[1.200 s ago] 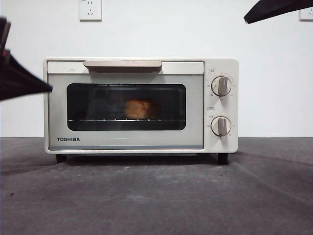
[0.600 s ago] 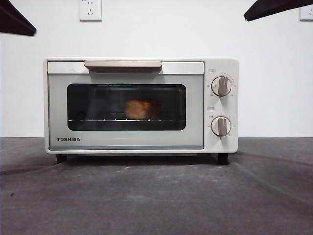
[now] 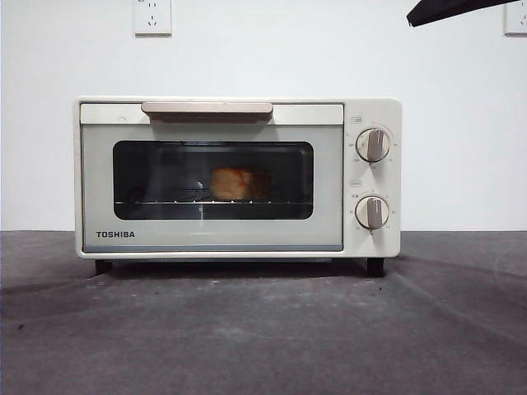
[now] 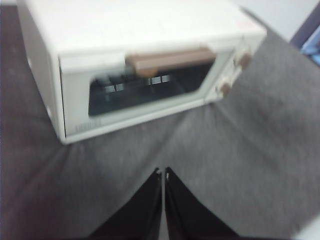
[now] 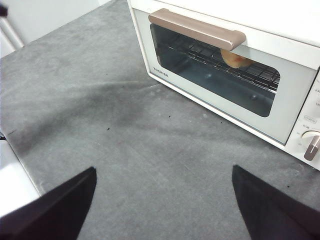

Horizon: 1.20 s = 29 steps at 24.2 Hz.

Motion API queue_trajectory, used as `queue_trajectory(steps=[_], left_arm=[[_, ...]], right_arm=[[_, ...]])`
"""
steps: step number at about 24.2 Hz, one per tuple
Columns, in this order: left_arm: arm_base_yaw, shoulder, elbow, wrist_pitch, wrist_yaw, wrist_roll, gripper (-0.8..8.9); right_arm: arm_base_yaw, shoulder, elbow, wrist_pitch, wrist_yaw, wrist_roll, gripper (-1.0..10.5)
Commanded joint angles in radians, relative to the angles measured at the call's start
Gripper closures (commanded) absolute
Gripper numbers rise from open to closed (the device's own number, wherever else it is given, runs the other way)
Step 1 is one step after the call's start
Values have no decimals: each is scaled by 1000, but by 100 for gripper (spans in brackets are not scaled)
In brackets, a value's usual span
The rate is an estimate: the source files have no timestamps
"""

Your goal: The left arm flap open the oven, the right arm pick bread and place it into oven, the left arm flap close the oven

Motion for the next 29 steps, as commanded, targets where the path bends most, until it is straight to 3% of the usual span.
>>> queue_trajectory(steps=[1,14,16,20,23,29], left_arm=[[-3,-14,16,-61,0,66,798],[-3,-28,16,-67,0,69,798],[-3,-28,16,-67,0,69,797],[-3,-28,16,-67,0,69,797],[-3,-28,16,-67,0,69,797],[-3,-28,16,-67,0,69,797]], right_arm=[[10,7,10,13,5,8,519],[10,7,10,15,25,8,527],[10,7,10,15,34,10,623],[10,7,10,16,87,10,930],[10,7,10,16,129,10,941],[10,6,10,16,136,10,941]])
